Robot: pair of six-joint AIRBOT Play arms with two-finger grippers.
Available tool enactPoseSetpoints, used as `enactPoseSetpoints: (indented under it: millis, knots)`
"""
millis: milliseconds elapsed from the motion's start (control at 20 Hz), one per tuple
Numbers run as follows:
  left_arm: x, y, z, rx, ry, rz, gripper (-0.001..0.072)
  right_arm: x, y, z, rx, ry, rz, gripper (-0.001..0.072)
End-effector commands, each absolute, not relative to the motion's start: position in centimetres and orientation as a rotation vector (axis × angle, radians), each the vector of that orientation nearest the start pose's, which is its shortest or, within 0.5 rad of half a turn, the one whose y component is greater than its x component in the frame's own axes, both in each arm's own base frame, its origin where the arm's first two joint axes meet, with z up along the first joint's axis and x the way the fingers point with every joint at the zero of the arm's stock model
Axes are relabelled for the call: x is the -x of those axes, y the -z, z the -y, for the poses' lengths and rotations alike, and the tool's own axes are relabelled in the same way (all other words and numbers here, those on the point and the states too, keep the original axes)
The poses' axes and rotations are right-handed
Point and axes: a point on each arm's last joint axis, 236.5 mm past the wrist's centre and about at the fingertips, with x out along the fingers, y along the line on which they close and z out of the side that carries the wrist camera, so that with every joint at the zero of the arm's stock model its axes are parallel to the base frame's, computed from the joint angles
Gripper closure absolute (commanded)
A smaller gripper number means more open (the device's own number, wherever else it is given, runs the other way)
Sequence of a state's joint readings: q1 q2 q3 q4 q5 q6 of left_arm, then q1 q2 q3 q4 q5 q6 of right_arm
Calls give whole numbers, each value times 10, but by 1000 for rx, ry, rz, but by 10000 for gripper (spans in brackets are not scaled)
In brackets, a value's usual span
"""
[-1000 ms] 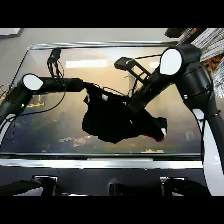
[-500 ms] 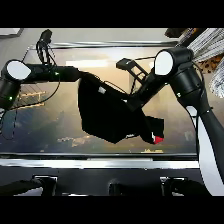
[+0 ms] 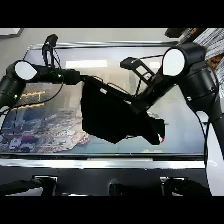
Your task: Fold the clothes and pants, and hang the long-sleeved shirts on hangers.
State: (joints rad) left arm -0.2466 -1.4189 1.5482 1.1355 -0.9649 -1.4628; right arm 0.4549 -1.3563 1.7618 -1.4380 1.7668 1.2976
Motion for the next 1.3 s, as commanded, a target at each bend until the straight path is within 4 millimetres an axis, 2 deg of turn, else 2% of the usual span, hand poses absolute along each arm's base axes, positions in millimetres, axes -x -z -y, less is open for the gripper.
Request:
enactPoseSetpoints:
  millis: [0,400,700,800,1000,1100,1250]
  knots:
    - [-474,-141,199,203,479,-848,686,-313,-152,-183,457,-663,-1283,685]
    - [-475,-181,216,230,518,-779,686,-342,-127,-196,423,-629,-1286,685]
    - [-473,-181,219,237,521,-782,686,-351,-116,-201,395,-606,-1296,685]
    - [-473,-181,220,237,522,-782,686,-353,-112,-202,465,-579,-1287,685]
    - [-473,-182,220,237,522,-779,686,-351,-100,-228,555,-580,-1261,684]
    - [-474,-194,220,235,527,-755,686,-353,-92,-234,559,-560,-1268,684]
    - [-472,-224,216,195,532,-712,686,-361,-88,-234,542,-514,-1260,684]
